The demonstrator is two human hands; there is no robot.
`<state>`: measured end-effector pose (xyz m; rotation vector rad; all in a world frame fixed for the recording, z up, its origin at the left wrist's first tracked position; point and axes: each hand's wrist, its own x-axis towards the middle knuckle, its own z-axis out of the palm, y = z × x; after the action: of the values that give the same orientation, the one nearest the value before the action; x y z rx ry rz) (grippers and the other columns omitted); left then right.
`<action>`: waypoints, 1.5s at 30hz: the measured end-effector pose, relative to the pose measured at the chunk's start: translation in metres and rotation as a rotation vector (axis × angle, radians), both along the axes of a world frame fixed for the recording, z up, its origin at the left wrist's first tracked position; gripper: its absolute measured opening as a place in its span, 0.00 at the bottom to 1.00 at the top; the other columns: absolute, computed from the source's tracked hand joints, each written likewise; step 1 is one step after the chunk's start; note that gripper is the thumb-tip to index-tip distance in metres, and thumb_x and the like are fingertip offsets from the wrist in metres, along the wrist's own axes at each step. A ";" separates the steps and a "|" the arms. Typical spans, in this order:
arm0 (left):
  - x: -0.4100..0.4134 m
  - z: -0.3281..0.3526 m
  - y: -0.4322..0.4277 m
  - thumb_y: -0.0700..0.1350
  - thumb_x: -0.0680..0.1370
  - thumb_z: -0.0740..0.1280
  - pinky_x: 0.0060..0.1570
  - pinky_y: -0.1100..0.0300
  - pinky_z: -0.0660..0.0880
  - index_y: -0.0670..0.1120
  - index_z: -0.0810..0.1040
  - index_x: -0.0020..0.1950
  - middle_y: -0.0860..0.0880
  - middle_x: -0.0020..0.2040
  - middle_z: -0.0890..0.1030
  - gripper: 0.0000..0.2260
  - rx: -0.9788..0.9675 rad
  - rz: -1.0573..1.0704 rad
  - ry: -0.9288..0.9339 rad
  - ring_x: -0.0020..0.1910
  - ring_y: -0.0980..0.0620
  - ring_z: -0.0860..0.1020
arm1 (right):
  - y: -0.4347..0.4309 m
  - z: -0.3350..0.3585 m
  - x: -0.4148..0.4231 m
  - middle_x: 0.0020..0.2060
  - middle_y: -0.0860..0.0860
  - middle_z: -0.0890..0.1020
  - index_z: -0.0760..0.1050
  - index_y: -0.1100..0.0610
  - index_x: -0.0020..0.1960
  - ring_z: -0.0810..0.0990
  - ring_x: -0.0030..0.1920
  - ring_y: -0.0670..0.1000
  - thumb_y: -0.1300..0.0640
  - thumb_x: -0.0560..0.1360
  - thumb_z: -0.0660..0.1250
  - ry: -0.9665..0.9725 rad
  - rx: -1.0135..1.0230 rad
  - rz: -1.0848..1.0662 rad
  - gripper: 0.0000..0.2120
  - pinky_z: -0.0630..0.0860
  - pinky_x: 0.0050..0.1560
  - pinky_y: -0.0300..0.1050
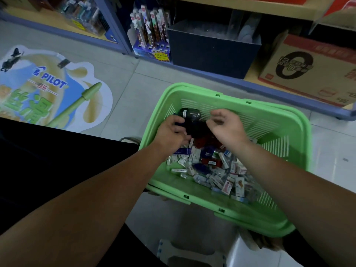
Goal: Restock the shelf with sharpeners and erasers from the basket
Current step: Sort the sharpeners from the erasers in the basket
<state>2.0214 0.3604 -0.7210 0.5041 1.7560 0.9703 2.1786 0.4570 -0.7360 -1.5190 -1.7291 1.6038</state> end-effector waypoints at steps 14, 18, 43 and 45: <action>0.010 -0.049 -0.021 0.43 0.82 0.68 0.59 0.52 0.79 0.43 0.79 0.67 0.43 0.61 0.81 0.14 -0.515 -0.966 0.439 0.55 0.48 0.81 | -0.056 -0.045 0.043 0.58 0.48 0.85 0.79 0.49 0.68 0.84 0.54 0.50 0.49 0.77 0.75 -0.509 -0.023 0.745 0.21 0.80 0.60 0.46; 0.010 -0.058 -0.015 0.47 0.79 0.74 0.54 0.53 0.81 0.43 0.84 0.53 0.46 0.49 0.84 0.08 -0.394 -0.747 0.454 0.49 0.46 0.83 | -0.063 -0.059 0.034 0.52 0.48 0.86 0.79 0.48 0.64 0.84 0.50 0.51 0.43 0.75 0.75 -0.627 0.147 0.781 0.20 0.83 0.52 0.47; 0.000 0.005 0.014 0.43 0.80 0.72 0.50 0.44 0.84 0.41 0.71 0.64 0.40 0.52 0.84 0.16 -0.137 -0.003 0.152 0.48 0.42 0.86 | -0.060 -0.066 0.019 0.52 0.49 0.84 0.80 0.47 0.61 0.82 0.51 0.52 0.40 0.80 0.68 -0.784 0.341 1.165 0.15 0.79 0.50 0.46; 0.004 0.002 0.014 0.41 0.82 0.70 0.59 0.45 0.81 0.41 0.68 0.72 0.45 0.58 0.82 0.20 -0.125 0.048 0.067 0.56 0.43 0.83 | -0.053 -0.066 0.022 0.49 0.48 0.85 0.82 0.47 0.57 0.83 0.48 0.51 0.42 0.81 0.66 -0.713 0.265 1.044 0.12 0.81 0.50 0.47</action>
<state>2.0252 0.3739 -0.7191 0.4201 1.8833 0.8790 2.2001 0.4038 -0.8017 -1.1449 -3.3521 1.0759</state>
